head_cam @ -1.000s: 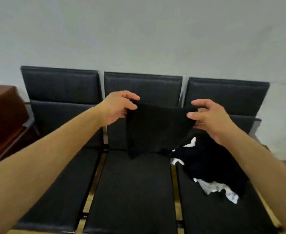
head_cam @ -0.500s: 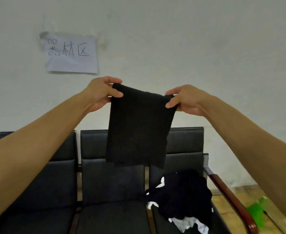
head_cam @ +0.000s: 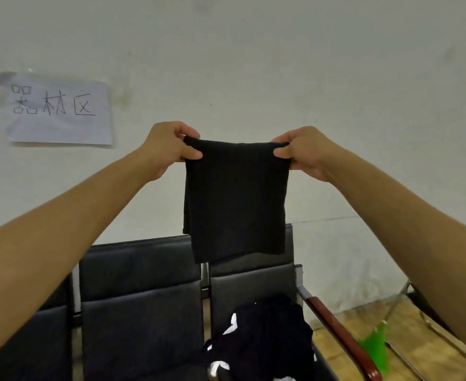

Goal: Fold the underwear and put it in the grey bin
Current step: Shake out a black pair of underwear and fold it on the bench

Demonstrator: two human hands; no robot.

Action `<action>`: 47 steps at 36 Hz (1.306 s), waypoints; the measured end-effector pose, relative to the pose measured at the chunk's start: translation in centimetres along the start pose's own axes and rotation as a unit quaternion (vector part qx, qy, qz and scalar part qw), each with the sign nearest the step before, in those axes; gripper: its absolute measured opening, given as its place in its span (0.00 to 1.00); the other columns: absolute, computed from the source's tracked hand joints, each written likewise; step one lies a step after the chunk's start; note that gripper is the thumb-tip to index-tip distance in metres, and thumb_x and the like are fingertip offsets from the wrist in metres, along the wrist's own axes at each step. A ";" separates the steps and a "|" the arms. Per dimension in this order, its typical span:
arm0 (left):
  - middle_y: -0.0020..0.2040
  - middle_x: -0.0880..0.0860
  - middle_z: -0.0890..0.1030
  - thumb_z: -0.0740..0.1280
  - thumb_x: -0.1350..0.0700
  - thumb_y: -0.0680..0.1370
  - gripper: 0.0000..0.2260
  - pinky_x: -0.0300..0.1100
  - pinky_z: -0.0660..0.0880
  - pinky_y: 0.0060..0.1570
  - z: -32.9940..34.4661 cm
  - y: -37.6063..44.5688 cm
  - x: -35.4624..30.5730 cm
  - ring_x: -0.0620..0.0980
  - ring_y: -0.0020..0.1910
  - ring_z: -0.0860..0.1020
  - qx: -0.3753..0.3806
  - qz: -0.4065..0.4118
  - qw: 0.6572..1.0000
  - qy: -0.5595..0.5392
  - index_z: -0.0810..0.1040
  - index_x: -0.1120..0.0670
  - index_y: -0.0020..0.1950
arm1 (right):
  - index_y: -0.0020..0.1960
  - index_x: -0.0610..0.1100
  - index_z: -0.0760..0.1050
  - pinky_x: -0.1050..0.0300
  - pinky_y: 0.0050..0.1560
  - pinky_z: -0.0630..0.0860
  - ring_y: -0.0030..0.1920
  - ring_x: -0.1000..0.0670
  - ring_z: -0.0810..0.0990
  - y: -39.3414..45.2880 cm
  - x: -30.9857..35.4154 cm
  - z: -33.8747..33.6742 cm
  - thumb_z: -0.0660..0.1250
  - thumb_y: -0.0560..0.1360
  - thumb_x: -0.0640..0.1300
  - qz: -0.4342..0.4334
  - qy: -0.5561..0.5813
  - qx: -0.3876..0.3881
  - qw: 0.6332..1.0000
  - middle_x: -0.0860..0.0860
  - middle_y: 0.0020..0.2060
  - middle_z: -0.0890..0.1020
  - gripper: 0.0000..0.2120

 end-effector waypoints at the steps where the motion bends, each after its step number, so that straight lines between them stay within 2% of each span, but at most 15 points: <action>1: 0.54 0.56 0.77 0.72 0.69 0.70 0.14 0.31 0.74 0.38 0.6 0.6 -0.2 0.50 0.51 0.76 -0.006 0.017 1.000 0.021 0.77 0.55 0.51 | 0.61 0.35 0.75 0.48 0.60 0.76 0.56 0.45 0.78 0.1 -0.2 -0.5 0.64 0.76 0.31 -0.001 -0.003 -0.007 1.000 0.43 0.54 0.80 0.14; 4: 0.54 0.54 0.76 0.73 0.67 0.70 0.17 0.38 0.71 0.50 3.0 2.0 -0.5 0.50 0.53 0.74 0.001 0.049 0.996 0.068 0.77 0.54 0.57 | 0.61 0.34 0.74 0.49 0.60 0.76 0.55 0.45 0.79 -0.1 -1.2 -1.8 0.70 0.72 0.32 0.008 -0.031 -0.014 0.999 0.43 0.53 0.80 0.18; 6: 0.54 0.52 0.76 0.72 0.66 0.72 0.18 0.39 0.70 0.51 5.1 3.0 -0.4 0.49 0.53 0.74 0.029 0.066 0.994 0.084 0.77 0.56 0.60 | 0.59 0.34 0.75 0.49 0.60 0.76 0.54 0.44 0.79 -0.2 -2.4 -2.5 0.72 0.70 0.32 0.022 -0.074 -0.019 0.997 0.43 0.52 0.80 0.19; 14: 0.42 0.48 0.77 0.72 0.59 0.74 0.06 0.33 0.67 0.37 16.6 5.2 0.4 0.44 0.41 0.74 0.161 0.119 0.974 0.111 0.78 0.55 0.49 | 0.55 0.35 0.77 0.50 0.57 0.77 0.52 0.43 0.79 -1.5 -10.2 -8.2 0.69 0.72 0.33 0.118 -0.213 -0.087 0.966 0.43 0.48 0.80 0.11; 20: 0.46 0.51 0.76 0.70 0.58 0.75 0.06 0.39 0.69 0.43 28.4 4.0 1.0 0.49 0.46 0.74 0.298 0.151 0.938 0.095 0.77 0.56 0.50 | 0.57 0.39 0.77 0.57 0.47 0.70 0.48 0.48 0.76 -5.5 -16.6 -13.8 0.68 0.75 0.41 0.192 -0.313 -0.120 0.922 0.48 0.46 0.77 0.12; 23: 0.44 0.49 0.75 0.69 0.59 0.76 0.05 0.36 0.68 0.38 34.9 2.1 1.2 0.45 0.42 0.72 0.351 0.162 0.919 0.075 0.75 0.55 0.49 | 0.56 0.41 0.75 0.61 0.40 0.68 0.48 0.48 0.76 -8.9 -19.8 -16.6 0.68 0.75 0.44 0.224 -0.346 -0.135 0.901 0.50 0.45 0.76 0.12; 26: 0.44 0.48 0.75 0.68 0.59 0.76 0.04 0.36 0.67 0.38 41.9 -1.3 0.9 0.44 0.41 0.72 0.408 0.168 0.895 0.062 0.74 0.55 0.49 | 0.53 0.46 0.72 0.62 0.37 0.67 0.44 0.52 0.74 -13.4 -23.5 -19.8 0.68 0.75 0.43 0.259 -0.350 -0.156 0.886 0.53 0.43 0.74 0.08; 28: 0.44 0.48 0.75 0.67 0.60 0.77 0.04 0.36 0.67 0.39 45.5 -3.6 0.6 0.44 0.42 0.72 0.431 0.168 0.885 0.056 0.74 0.54 0.49 | 0.52 0.47 0.71 0.60 0.39 0.68 0.47 0.51 0.75 -16.1 -25.6 -21.6 0.68 0.75 0.42 0.269 -0.354 -0.170 0.879 0.52 0.45 0.75 0.08; 32: 0.46 0.51 0.75 0.67 0.63 0.76 0.04 0.35 0.67 0.40 55.2 -10.8 -0.4 0.49 0.45 0.73 0.483 0.184 0.854 0.048 0.74 0.56 0.48 | 0.59 0.44 0.75 0.58 0.49 0.69 0.51 0.51 0.74 -23.7 -31.6 -26.2 0.69 0.74 0.41 0.330 -0.352 -0.164 0.860 0.51 0.49 0.76 0.14; 36: 0.45 0.52 0.75 0.68 0.66 0.74 0.06 0.40 0.67 0.47 63.7 -18.5 0.1 0.48 0.45 0.73 0.536 0.188 0.821 0.055 0.75 0.56 0.47 | 0.57 0.43 0.78 0.57 0.49 0.69 0.49 0.51 0.75 -30.9 -38.6 -29.6 0.69 0.74 0.42 0.398 -0.321 -0.136 0.848 0.50 0.46 0.78 0.11; 39: 0.42 0.49 0.75 0.69 0.64 0.74 0.07 0.40 0.68 0.46 69.8 -24.1 2.2 0.49 0.46 0.74 0.580 0.174 0.791 0.083 0.75 0.54 0.45 | 0.55 0.45 0.77 0.57 0.47 0.70 0.48 0.51 0.75 -36.5 -44.6 -31.1 0.69 0.74 0.42 0.445 -0.273 -0.131 0.843 0.52 0.44 0.76 0.10; 41: 0.40 0.46 0.74 0.70 0.63 0.73 0.08 0.33 0.68 0.42 75.2 -28.9 4.5 0.46 0.43 0.73 0.609 0.160 0.771 0.096 0.74 0.52 0.44 | 0.53 0.45 0.77 0.57 0.47 0.71 0.48 0.51 0.75 -40.9 -50.2 -32.2 0.69 0.74 0.42 0.471 -0.243 -0.128 0.838 0.52 0.44 0.76 0.08; 43: 0.39 0.46 0.75 0.70 0.64 0.73 0.08 0.27 0.66 0.35 76.4 -31.4 6.2 0.42 0.39 0.72 0.627 0.130 0.763 0.090 0.74 0.52 0.42 | 0.49 0.48 0.75 0.60 0.43 0.71 0.45 0.52 0.75 -43.5 -53.0 -31.2 0.68 0.74 0.41 0.485 -0.214 -0.132 0.838 0.54 0.42 0.76 0.05; 45: 0.39 0.46 0.76 0.70 0.64 0.73 0.09 0.29 0.65 0.34 80.8 -36.0 9.7 0.44 0.39 0.73 0.651 0.104 0.745 0.097 0.75 0.52 0.41 | 0.47 0.50 0.73 0.63 0.39 0.70 0.42 0.55 0.75 -47.5 -58.4 -30.8 0.67 0.75 0.41 0.505 -0.193 -0.141 0.830 0.55 0.40 0.76 0.06; 47: 0.39 0.48 0.77 0.70 0.66 0.72 0.09 0.33 0.68 0.40 83.5 -40.0 13.6 0.47 0.43 0.75 0.677 0.071 0.727 0.094 0.76 0.53 0.41 | 0.48 0.51 0.72 0.63 0.40 0.72 0.42 0.56 0.75 -51.2 -63.3 -29.1 0.66 0.76 0.41 0.532 -0.171 -0.141 0.817 0.53 0.42 0.77 0.06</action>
Point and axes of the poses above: each hand's wrist, its own y-axis towards the middle knuckle, its own z-axis out of the palm, x = y × z, the point moved 7 cm from there along y, towards the middle knuckle
